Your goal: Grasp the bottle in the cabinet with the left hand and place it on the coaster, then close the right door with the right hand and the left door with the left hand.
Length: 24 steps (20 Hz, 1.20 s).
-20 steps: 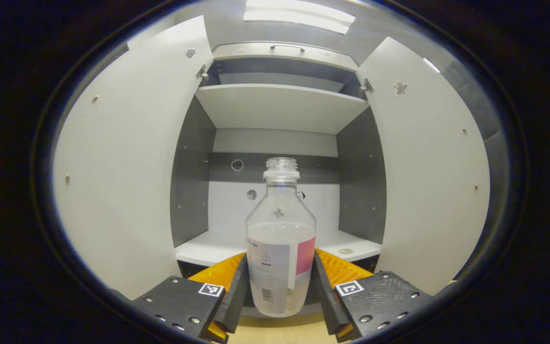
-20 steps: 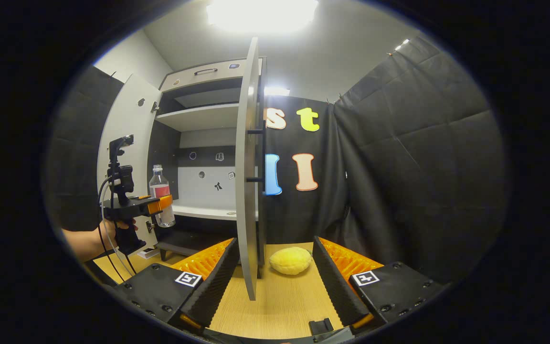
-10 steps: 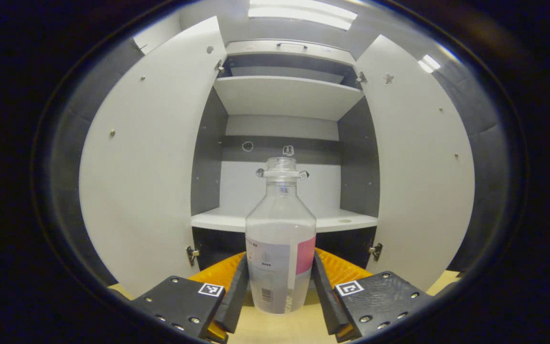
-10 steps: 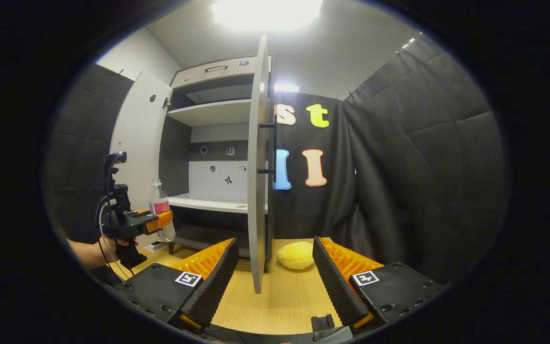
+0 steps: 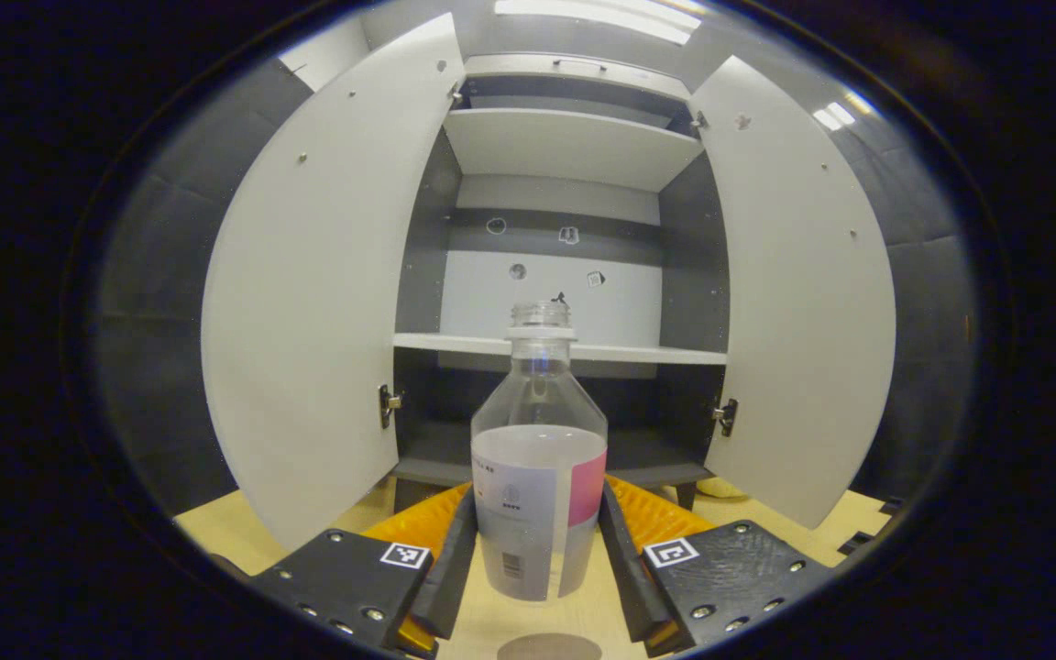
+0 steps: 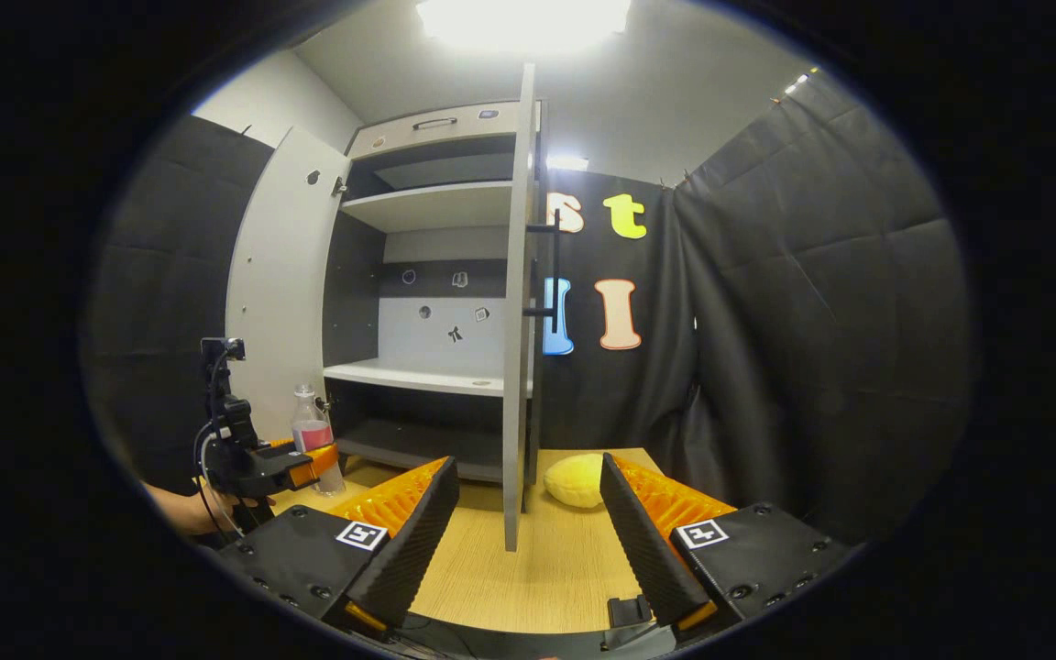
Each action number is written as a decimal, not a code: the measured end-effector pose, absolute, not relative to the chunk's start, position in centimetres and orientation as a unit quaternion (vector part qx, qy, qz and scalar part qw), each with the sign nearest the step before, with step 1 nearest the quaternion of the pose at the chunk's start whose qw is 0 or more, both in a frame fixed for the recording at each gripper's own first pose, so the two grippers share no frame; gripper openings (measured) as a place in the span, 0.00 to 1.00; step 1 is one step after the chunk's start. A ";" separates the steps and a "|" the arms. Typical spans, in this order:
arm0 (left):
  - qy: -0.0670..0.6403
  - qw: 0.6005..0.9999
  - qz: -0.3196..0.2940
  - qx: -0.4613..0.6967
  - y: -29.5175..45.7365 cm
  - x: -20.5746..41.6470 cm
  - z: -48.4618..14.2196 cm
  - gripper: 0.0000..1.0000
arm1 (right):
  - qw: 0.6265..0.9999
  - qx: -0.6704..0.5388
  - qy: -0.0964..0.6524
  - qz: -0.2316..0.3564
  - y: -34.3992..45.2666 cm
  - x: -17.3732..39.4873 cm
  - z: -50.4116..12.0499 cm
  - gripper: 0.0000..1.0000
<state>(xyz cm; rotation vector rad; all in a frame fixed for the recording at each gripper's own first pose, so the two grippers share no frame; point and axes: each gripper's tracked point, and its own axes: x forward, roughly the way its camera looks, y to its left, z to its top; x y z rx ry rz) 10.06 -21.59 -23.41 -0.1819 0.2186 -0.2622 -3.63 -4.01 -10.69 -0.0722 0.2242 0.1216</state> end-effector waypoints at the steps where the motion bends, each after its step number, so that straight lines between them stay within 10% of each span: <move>1: 0.116 0.980 -0.131 -0.093 -21.7 9.6 -24.3 0.70 | 0.990 -0.037 0.118 0.063 -3.8 -3.8 -11.1 0.99; 24: 0.189 0.972 -0.120 -0.069 -24.8 3.1 -36.5 0.70 | 0.984 -0.042 0.146 0.092 -3.3 -3.2 -12.1 0.99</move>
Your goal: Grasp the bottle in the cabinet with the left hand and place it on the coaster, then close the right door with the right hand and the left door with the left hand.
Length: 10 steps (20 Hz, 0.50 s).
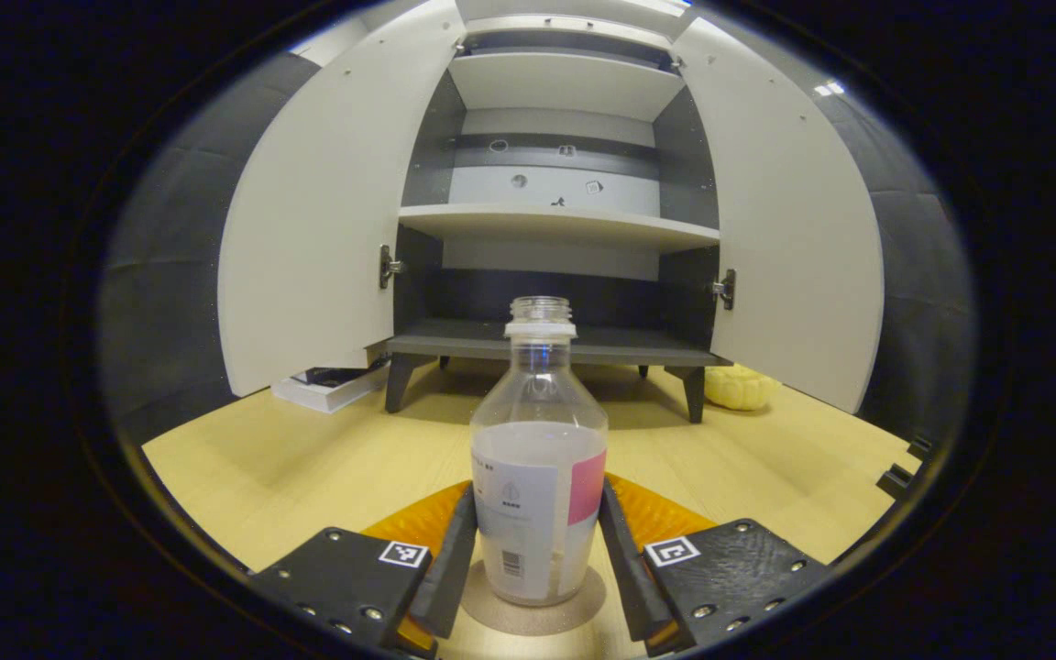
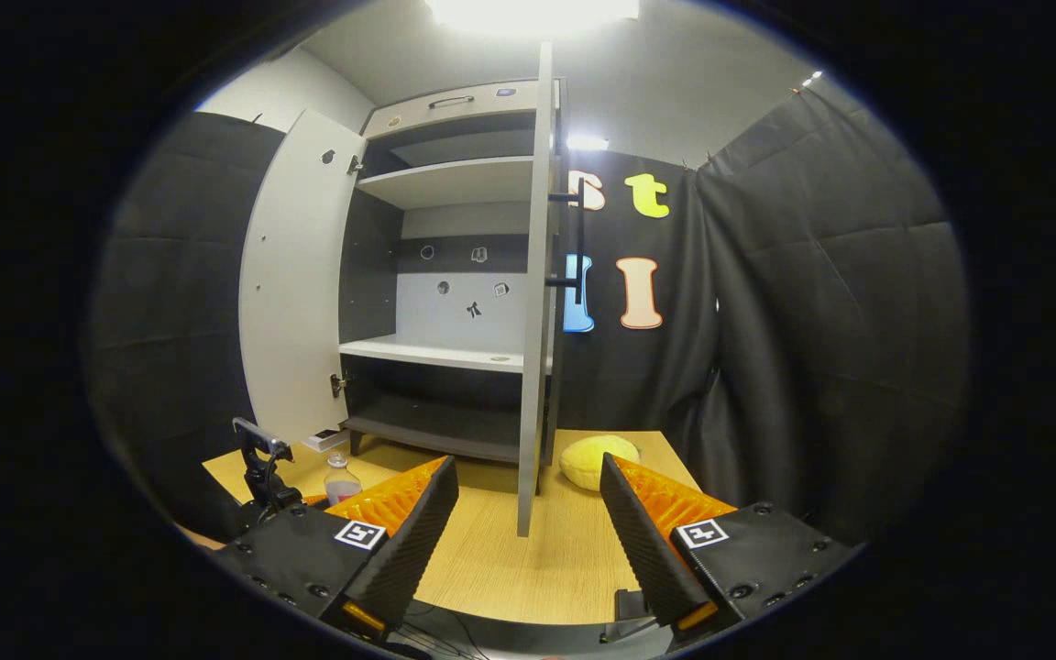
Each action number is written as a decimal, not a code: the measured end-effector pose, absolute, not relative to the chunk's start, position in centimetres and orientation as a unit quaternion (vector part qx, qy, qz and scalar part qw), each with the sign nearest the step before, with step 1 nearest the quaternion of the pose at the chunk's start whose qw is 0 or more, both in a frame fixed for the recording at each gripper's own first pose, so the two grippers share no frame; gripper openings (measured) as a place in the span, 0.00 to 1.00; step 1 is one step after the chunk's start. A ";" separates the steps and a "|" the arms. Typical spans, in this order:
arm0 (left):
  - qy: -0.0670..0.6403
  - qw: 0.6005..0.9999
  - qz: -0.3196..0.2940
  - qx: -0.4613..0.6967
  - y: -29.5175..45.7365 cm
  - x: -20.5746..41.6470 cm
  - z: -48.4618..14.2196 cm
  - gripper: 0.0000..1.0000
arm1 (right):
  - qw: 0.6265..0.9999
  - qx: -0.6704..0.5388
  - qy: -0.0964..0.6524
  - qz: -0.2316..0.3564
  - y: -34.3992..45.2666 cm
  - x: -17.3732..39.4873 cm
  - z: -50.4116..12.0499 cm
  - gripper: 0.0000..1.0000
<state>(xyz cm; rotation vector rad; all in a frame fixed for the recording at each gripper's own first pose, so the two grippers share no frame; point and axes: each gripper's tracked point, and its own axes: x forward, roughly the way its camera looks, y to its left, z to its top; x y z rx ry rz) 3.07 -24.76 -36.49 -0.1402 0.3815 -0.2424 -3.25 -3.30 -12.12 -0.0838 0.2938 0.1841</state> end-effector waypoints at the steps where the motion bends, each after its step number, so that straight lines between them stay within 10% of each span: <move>1: 0.195 0.971 -0.119 -0.066 -24.8 2.8 -36.8 0.75 | 0.984 -0.040 0.147 0.093 -3.3 -3.2 -12.2 0.99; 7: 0.213 0.968 -0.117 -0.057 -25.1 1.7 -37.2 0.67 | 0.984 -0.027 0.147 0.092 -3.5 -3.1 -12.5 0.99; 10: 0.214 0.970 -0.108 -0.050 -24.7 1.2 -36.5 0.84 | 0.985 -0.021 0.147 0.089 -3.5 -3.1 -12.5 0.99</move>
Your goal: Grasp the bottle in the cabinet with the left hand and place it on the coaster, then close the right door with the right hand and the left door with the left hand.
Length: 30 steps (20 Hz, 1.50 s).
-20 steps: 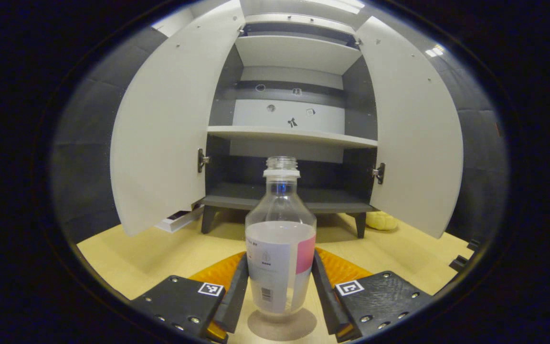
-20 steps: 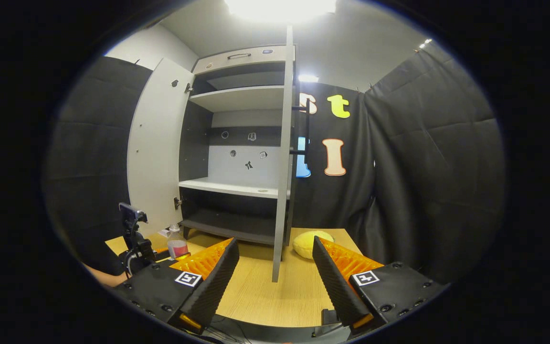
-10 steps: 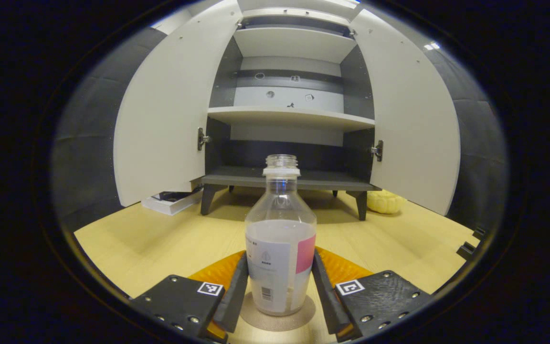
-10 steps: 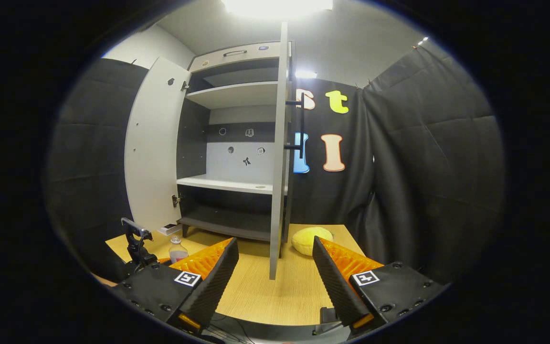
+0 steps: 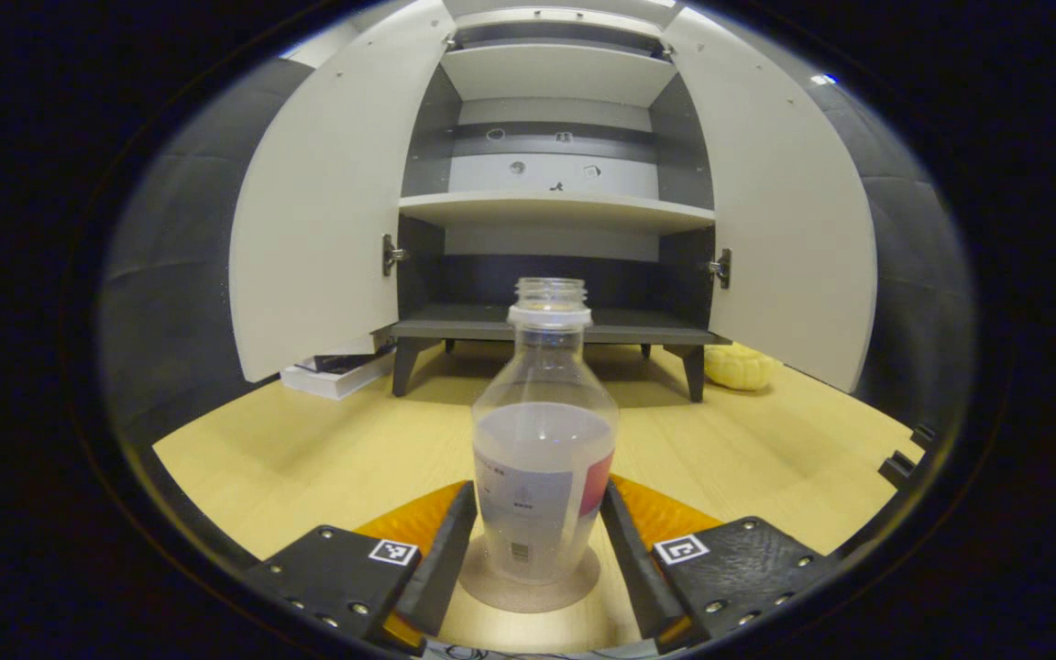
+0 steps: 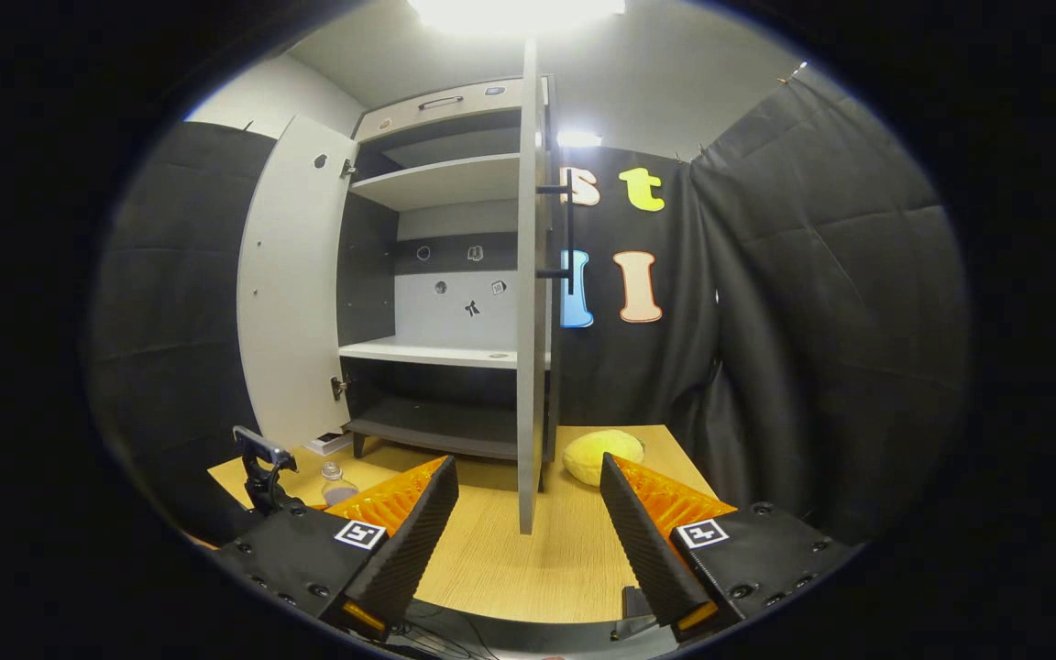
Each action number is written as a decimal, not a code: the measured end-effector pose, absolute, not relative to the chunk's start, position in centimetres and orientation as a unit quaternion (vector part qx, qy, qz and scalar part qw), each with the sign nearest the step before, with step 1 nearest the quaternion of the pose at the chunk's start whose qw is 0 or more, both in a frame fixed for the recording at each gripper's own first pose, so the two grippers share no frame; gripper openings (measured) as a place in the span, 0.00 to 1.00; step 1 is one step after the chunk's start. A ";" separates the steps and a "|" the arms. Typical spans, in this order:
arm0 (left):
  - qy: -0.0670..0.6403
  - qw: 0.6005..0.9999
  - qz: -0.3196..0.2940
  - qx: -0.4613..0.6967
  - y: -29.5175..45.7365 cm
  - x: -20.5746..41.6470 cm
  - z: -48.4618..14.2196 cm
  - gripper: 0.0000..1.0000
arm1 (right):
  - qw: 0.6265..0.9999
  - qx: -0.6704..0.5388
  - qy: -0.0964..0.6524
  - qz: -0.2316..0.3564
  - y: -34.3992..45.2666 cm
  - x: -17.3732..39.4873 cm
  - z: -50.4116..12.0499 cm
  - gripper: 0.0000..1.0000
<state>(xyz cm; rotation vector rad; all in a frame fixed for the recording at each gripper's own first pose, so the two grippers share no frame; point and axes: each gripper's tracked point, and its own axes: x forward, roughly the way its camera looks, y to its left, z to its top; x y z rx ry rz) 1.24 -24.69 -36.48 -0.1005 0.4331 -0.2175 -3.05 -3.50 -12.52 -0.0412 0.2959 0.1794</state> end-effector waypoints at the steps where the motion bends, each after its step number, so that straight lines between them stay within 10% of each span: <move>1: 0.213 0.970 -0.108 -0.051 -24.7 1.2 -36.0 0.91 | 0.985 -0.018 0.145 0.088 -3.5 -3.0 -12.5 0.99; 30: 0.098 0.994 -0.024 -0.039 -3.1 0.5 -14.6 0.93 | 0.993 -0.018 0.005 -0.118 -10.2 12.9 1.2 0.95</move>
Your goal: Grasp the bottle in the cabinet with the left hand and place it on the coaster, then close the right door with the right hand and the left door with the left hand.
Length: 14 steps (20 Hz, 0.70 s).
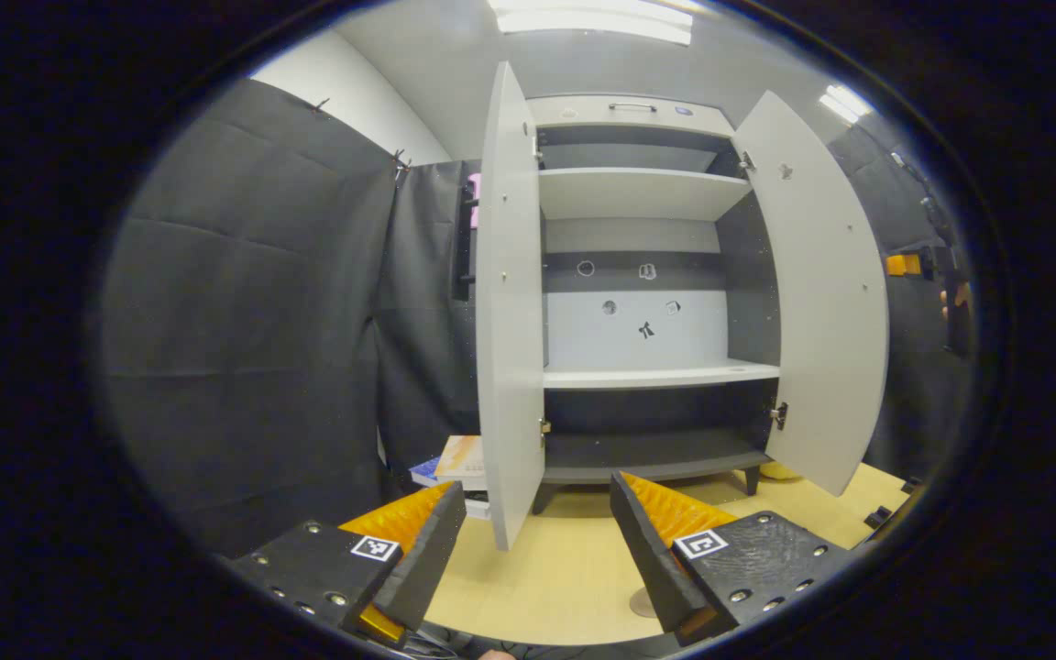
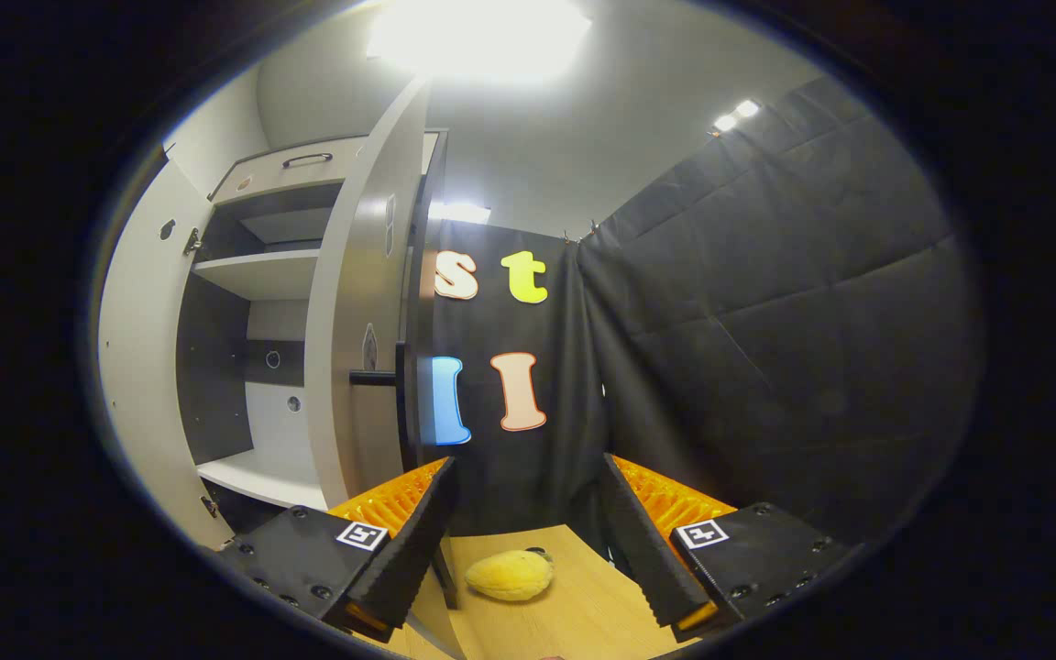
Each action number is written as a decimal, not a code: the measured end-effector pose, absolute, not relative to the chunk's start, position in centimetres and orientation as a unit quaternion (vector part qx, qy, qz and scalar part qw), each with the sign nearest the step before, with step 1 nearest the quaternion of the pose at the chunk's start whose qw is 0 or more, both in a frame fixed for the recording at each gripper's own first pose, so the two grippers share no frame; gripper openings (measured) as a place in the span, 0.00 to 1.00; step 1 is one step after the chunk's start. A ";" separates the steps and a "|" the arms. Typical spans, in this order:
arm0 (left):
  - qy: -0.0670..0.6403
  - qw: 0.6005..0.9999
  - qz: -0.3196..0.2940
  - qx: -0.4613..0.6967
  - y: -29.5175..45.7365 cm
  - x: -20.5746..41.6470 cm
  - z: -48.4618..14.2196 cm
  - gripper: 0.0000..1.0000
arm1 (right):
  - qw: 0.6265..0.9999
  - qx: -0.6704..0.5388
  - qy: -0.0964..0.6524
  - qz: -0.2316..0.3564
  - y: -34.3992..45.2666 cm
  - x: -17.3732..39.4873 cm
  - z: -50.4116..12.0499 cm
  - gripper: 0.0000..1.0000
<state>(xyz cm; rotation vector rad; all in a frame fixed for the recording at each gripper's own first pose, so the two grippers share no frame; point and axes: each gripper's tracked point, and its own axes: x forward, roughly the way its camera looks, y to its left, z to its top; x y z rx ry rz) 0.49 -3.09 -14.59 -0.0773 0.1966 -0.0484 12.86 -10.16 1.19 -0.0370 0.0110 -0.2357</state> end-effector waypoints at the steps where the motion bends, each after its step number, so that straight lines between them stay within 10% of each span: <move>1: 0.098 0.994 -0.018 -0.039 -2.1 0.6 -14.4 0.93 | 0.993 -0.019 0.008 -0.117 -9.8 13.2 1.2 0.98; 14: 0.074 0.996 -0.001 -0.047 4.6 4.1 -12.8 0.93 | 0.992 -0.024 0.002 -0.124 -6.4 12.8 1.5 0.95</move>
